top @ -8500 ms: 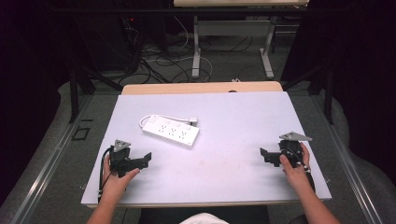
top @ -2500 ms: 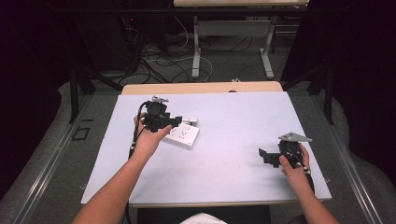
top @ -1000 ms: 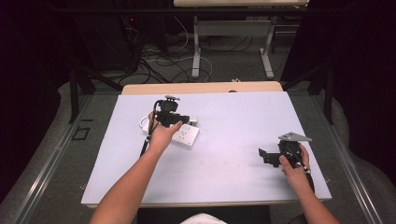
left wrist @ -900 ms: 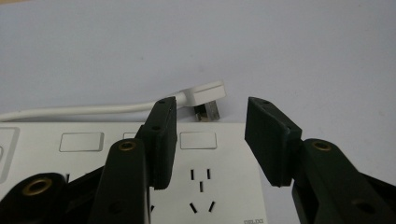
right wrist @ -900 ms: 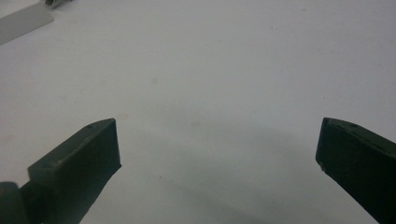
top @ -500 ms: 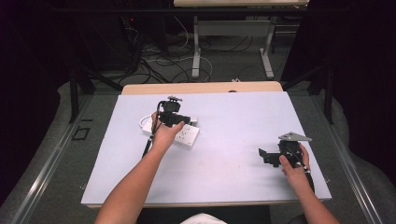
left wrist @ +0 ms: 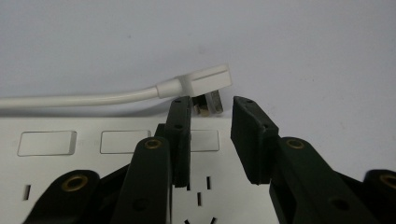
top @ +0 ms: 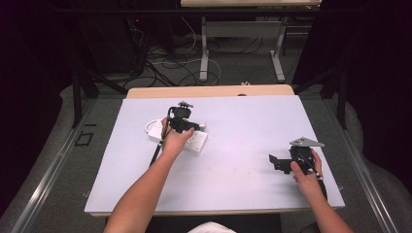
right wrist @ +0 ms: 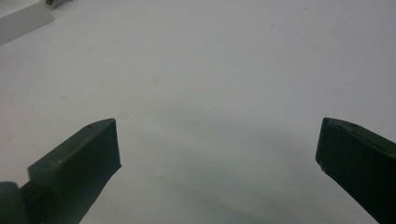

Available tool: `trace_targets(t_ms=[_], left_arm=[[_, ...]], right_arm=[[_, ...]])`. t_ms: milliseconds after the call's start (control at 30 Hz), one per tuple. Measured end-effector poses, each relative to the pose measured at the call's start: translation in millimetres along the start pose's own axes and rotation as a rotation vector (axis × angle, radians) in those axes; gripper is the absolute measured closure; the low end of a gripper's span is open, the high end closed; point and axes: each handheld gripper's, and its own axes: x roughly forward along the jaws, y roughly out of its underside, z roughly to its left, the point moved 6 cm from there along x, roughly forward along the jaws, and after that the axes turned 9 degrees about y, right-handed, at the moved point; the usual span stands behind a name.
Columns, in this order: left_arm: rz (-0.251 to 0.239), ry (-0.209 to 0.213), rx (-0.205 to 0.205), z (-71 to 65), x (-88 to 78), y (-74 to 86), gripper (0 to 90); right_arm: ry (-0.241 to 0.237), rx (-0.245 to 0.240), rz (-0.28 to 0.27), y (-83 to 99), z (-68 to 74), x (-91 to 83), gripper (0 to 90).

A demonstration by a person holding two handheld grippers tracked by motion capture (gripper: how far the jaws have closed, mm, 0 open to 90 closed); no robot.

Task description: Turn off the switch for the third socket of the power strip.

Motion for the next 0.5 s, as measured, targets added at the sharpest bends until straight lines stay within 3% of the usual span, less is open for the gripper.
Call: trace_targets(t_ms=[267, 500], left_arm=[[0.026, 0.008, 0.004, -1.8, 7.7, 2.2, 76.5], [0.036, 0.01, -0.003, -2.1, 12.2, 2.9, 77.8]], right_arm=[[-0.003, 0.001, 0.001, 0.1, -0.1, 0.1, 0.0], [-0.005, 0.006, 0.002, 0.2, -0.1, 0.2, 0.0]])
